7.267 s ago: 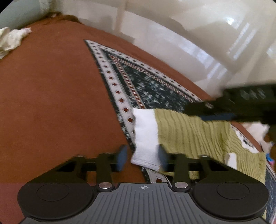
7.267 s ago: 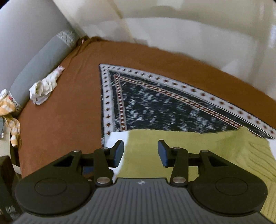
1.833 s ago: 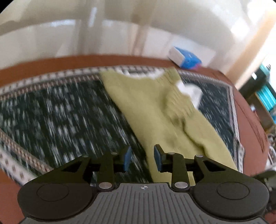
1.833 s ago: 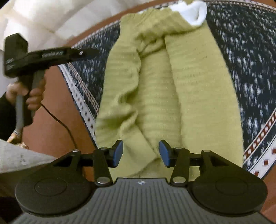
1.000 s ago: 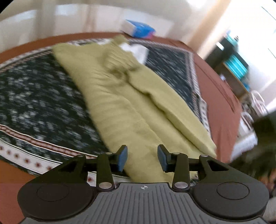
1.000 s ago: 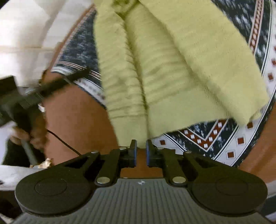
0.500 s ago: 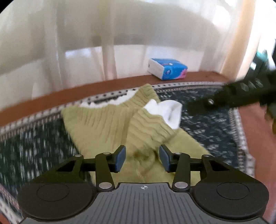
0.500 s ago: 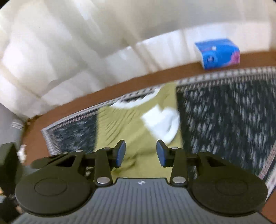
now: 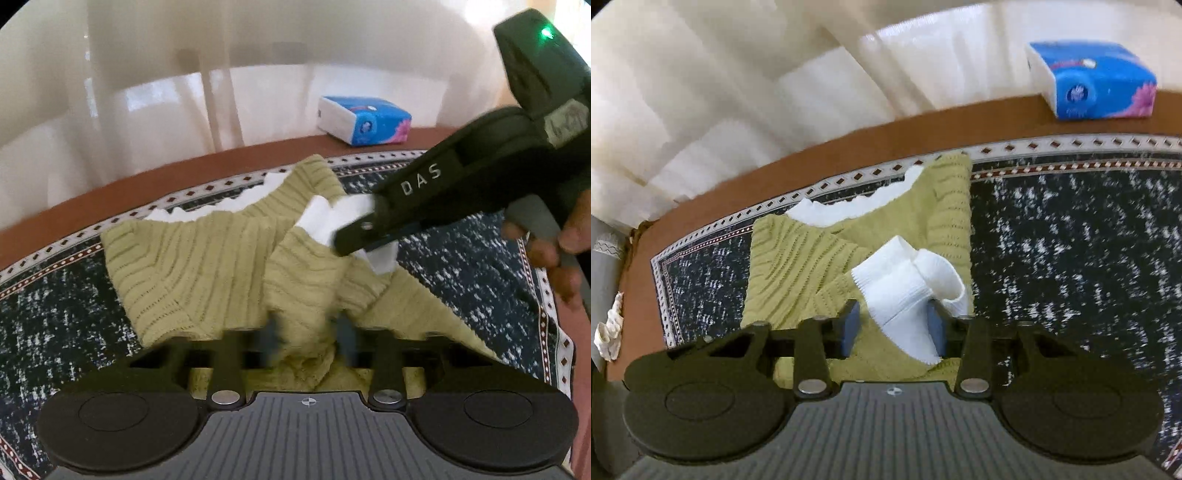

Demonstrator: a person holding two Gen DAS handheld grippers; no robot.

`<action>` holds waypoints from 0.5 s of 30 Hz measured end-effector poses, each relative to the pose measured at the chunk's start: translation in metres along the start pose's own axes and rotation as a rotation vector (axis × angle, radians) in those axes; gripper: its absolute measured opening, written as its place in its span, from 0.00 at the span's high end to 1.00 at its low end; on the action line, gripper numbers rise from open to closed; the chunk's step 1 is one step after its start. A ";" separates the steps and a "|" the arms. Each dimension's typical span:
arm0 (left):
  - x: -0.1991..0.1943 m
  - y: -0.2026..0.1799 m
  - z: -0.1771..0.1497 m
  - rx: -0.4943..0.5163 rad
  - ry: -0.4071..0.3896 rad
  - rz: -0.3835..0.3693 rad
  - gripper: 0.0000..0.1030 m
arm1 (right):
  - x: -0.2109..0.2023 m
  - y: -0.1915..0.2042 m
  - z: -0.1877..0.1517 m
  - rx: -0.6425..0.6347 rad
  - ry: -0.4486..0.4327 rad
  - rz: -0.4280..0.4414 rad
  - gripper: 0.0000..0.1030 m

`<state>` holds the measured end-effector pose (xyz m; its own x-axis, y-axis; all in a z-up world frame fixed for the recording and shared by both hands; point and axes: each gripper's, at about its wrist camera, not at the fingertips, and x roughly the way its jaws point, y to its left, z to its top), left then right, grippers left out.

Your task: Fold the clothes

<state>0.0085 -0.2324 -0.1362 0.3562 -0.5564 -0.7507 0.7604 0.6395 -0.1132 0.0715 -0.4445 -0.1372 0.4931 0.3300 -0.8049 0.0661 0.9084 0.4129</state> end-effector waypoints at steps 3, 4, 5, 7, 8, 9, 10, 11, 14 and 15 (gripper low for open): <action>-0.010 0.005 0.001 -0.005 -0.012 -0.028 0.91 | -0.019 0.001 -0.001 0.004 -0.059 0.050 0.95; -0.015 0.008 0.001 -0.013 -0.016 -0.047 0.91 | -0.033 0.003 -0.003 0.002 -0.089 0.074 0.95; -0.019 0.010 0.001 -0.018 -0.020 -0.068 0.91 | -0.046 0.003 -0.007 0.007 -0.110 0.091 0.95; -0.024 0.013 0.000 -0.013 -0.006 -0.124 0.74 | -0.069 0.000 -0.019 0.020 -0.142 0.113 0.95; -0.024 0.014 -0.002 -0.006 0.014 -0.160 0.66 | -0.076 -0.004 -0.026 0.038 -0.140 0.114 0.95; -0.025 0.016 -0.003 -0.002 0.029 -0.184 0.63 | -0.080 -0.009 -0.034 0.059 -0.127 0.113 0.95; -0.025 0.017 -0.004 -0.002 0.035 -0.190 0.54 | -0.080 -0.013 -0.044 0.070 -0.103 0.103 0.95; -0.025 0.019 -0.006 -0.003 0.041 -0.195 0.49 | -0.076 -0.018 -0.055 0.075 -0.070 0.079 0.93; -0.031 0.030 -0.006 -0.046 0.037 -0.208 0.44 | -0.058 -0.036 -0.081 0.122 0.071 0.017 0.86; -0.034 0.038 -0.005 -0.081 0.026 -0.208 0.43 | -0.057 -0.038 -0.087 0.126 0.100 0.008 0.83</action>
<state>0.0229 -0.1866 -0.1180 0.1814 -0.6672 -0.7224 0.7692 0.5540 -0.3185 -0.0341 -0.4757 -0.1442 0.4060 0.3670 -0.8369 0.1737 0.8681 0.4650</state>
